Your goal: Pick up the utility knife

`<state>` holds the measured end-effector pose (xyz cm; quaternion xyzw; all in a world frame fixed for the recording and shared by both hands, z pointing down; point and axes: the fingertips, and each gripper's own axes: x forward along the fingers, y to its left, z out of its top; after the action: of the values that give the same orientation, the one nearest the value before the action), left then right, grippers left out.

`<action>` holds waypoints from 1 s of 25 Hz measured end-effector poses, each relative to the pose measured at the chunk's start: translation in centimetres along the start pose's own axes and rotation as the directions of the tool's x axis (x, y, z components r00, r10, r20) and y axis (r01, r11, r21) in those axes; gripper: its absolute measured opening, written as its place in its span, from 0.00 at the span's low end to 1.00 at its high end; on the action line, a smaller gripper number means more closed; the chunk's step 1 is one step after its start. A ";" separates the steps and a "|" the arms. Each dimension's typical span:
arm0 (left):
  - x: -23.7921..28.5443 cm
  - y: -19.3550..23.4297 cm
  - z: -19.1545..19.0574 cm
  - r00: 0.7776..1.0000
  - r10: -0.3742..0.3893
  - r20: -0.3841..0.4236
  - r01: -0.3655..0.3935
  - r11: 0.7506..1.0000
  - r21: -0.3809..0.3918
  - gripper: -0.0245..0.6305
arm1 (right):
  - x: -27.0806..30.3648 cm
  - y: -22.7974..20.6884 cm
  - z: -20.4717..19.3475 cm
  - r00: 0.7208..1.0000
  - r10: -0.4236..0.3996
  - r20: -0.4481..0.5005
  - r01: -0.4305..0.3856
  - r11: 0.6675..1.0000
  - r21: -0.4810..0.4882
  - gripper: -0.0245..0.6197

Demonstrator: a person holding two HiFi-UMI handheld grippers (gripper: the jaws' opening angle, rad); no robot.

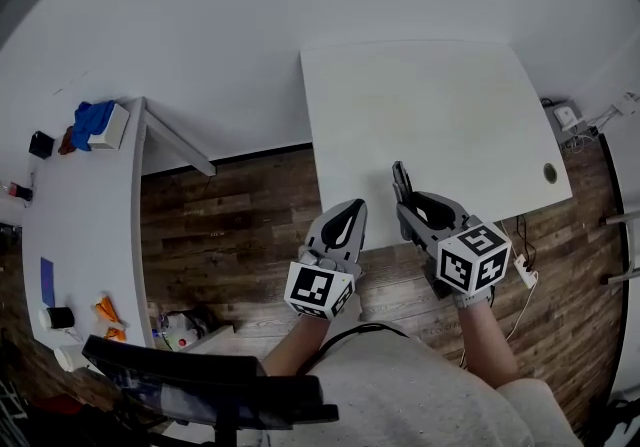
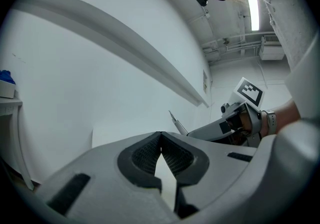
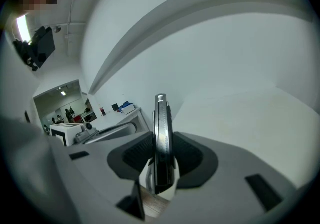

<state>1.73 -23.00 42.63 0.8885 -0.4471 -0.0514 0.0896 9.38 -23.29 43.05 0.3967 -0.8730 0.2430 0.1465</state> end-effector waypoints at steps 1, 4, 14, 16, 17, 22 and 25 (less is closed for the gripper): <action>0.0 0.1 0.1 1.000 0.003 0.002 -0.003 1.000 0.001 0.05 | 0.0 0.1 -0.1 1.000 0.006 0.008 -0.006 1.000 0.013 0.24; -0.1 0.1 0.4 1.000 0.010 0.007 -0.010 1.000 0.002 0.05 | -0.1 0.2 0.0 0.999 0.016 0.037 -0.017 0.999 0.042 0.24; -1.0 0.0 0.2 1.000 0.024 0.007 -0.024 1.000 0.004 0.05 | -0.3 0.6 -0.3 0.997 0.006 0.076 -0.010 0.999 0.053 0.24; -1.2 0.1 0.3 1.000 0.025 0.007 -0.025 1.000 0.006 0.05 | -0.3 0.7 -0.3 0.997 0.003 0.081 -0.008 0.999 0.053 0.24; -1.3 0.2 0.3 1.000 0.026 0.007 -0.026 1.000 0.006 0.05 | -0.3 0.8 -0.3 0.996 0.002 0.084 -0.007 0.999 0.054 0.24; -1.5 0.2 0.1 1.000 0.029 0.006 -0.029 1.000 0.002 0.05 | -0.2 0.7 -0.5 0.996 -0.007 0.089 0.002 0.998 0.062 0.24; -1.4 0.2 -0.2 1.000 0.029 0.002 -0.029 1.000 -0.001 0.05 | -0.2 0.5 -0.5 0.996 -0.015 0.091 0.009 0.998 0.062 0.24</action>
<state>0.80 -22.00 42.83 0.8817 -0.4602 -0.0511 0.0903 9.14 -22.61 43.23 0.4169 -0.8686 0.2503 0.0957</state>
